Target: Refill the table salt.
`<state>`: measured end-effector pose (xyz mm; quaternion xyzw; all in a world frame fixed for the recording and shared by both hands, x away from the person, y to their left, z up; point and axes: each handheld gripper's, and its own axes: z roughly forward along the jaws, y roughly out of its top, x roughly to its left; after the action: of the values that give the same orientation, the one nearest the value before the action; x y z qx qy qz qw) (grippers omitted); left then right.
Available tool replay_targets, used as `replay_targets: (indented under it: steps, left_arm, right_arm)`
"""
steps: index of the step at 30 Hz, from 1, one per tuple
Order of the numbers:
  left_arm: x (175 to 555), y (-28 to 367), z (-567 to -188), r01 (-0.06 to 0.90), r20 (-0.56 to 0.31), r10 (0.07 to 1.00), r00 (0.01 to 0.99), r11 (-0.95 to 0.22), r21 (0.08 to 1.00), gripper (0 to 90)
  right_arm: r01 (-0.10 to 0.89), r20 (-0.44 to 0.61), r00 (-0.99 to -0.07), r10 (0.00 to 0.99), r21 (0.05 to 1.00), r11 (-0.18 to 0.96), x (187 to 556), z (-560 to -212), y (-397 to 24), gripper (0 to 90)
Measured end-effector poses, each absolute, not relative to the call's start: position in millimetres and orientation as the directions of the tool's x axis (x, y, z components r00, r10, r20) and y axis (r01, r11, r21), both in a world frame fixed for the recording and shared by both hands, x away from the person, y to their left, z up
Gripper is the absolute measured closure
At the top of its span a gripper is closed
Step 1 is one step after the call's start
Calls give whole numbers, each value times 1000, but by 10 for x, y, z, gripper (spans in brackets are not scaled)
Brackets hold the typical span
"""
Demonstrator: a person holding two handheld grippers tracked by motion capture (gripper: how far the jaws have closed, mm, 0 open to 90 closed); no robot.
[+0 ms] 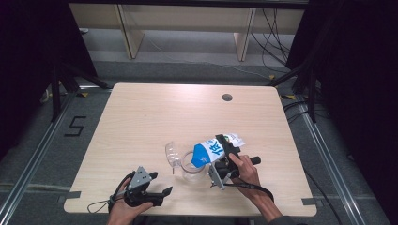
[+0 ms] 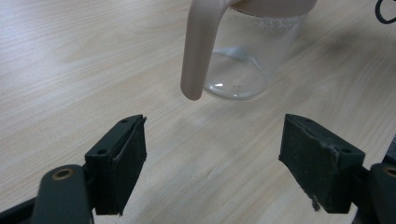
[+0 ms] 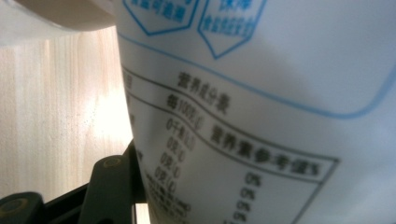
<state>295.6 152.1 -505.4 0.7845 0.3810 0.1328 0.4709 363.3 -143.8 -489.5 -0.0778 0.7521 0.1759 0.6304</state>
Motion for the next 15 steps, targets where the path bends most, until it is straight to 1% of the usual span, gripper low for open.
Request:
replay_targets:
  steps: [2,4,7,8,11,13,14,15]
  left_arm:
    - [2956,1524,-5050,475,-148,724,673,-270,838,222]
    - [2954,1520,-5052,471,-150,724,674,-264,842,222]
    - [2954,1516,-5052,471,-153,725,672,-259,844,222]
    - [2955,1521,-5051,470,-149,724,674,-264,842,222]
    - [2954,1519,-5051,470,-150,723,674,-264,842,222]
    - [2955,1520,-5051,471,-150,722,676,-266,841,222]
    - [2955,1521,-5051,471,-149,722,675,-267,840,222]
    - [2954,1519,-5051,470,-149,724,674,-264,842,222]
  right_arm:
    - [-321,-974,-197,112,172,931,3616,-4900,-1435,432]
    - [-339,-985,-167,46,101,935,3619,-4851,-1426,432]
    - [-330,-984,-167,61,114,937,3614,-4867,-1430,432]
    - [-332,-977,-188,102,161,929,3625,-4899,-1436,432]
    - [-316,-975,-192,110,168,934,3617,-4898,-1442,432]
    - [-332,-976,-194,104,165,929,3634,-4898,-1448,433]
    - [-318,-979,-180,92,147,937,3622,-4885,-1449,432]
    - [-325,-986,-160,49,100,940,3621,-4853,-1447,433]
